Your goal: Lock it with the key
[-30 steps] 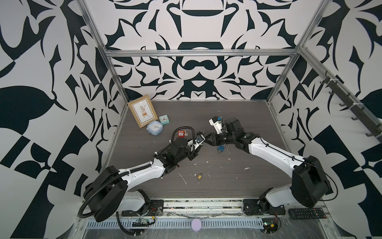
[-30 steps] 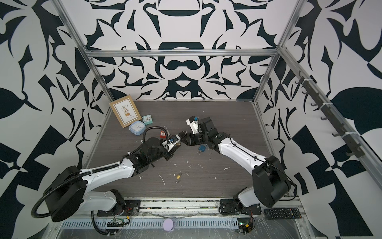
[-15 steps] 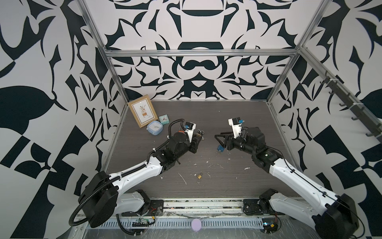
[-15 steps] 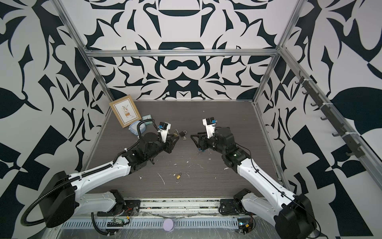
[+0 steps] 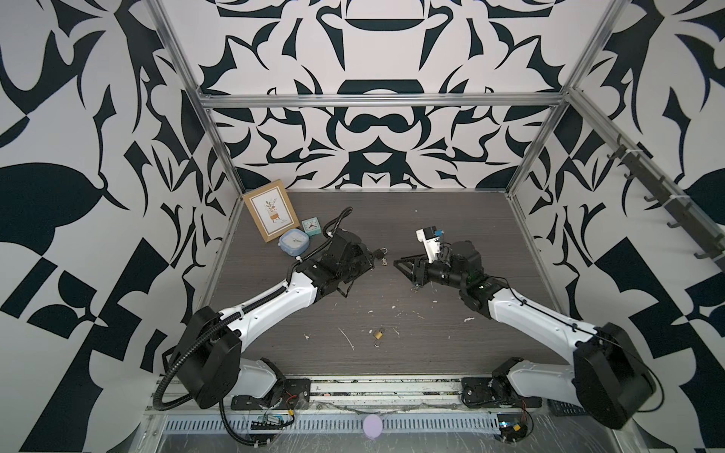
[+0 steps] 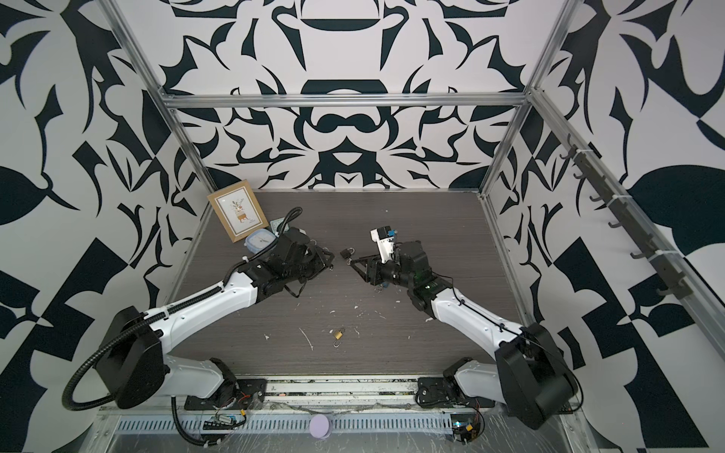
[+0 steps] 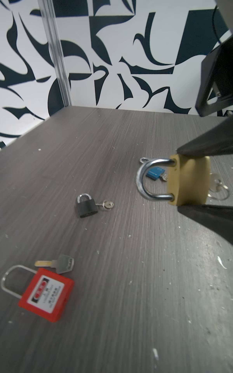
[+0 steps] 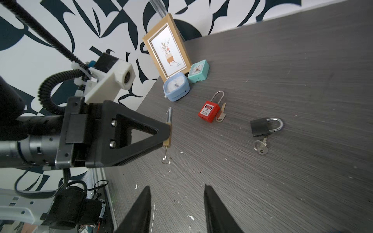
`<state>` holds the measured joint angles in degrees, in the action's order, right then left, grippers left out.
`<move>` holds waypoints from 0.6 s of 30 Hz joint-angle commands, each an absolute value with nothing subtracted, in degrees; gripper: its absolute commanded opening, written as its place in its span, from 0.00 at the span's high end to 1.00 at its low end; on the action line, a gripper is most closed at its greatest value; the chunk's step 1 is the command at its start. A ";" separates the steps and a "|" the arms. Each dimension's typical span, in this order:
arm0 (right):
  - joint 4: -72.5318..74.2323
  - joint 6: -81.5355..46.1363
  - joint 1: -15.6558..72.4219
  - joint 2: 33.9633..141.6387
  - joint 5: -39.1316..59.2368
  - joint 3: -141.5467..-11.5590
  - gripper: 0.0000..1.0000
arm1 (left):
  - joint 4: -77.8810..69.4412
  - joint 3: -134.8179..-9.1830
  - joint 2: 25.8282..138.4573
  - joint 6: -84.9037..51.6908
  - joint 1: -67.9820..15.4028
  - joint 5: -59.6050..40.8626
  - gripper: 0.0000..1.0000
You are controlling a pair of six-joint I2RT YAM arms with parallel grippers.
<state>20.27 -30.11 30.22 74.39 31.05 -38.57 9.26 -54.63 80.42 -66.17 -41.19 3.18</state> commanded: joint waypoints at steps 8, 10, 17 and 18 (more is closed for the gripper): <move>27.49 -36.87 32.52 84.92 36.17 -44.23 0.62 | 10.90 -55.38 80.63 -73.27 -40.01 -0.18 1.00; 28.43 -37.83 32.78 86.44 36.77 -44.68 0.62 | 10.81 -55.15 80.50 -73.31 -39.83 -0.09 1.00; 29.09 -38.40 33.93 89.16 37.16 -45.96 0.64 | 10.50 -54.72 80.64 -73.75 -39.22 -0.35 1.00; 29.09 -38.44 34.00 89.38 37.18 -46.06 0.65 | 10.46 -54.67 80.68 -73.79 -39.20 -0.40 1.00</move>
<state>26.04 -37.58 33.45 89.73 35.97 -43.62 10.96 -54.61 81.17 -72.66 -39.55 -0.10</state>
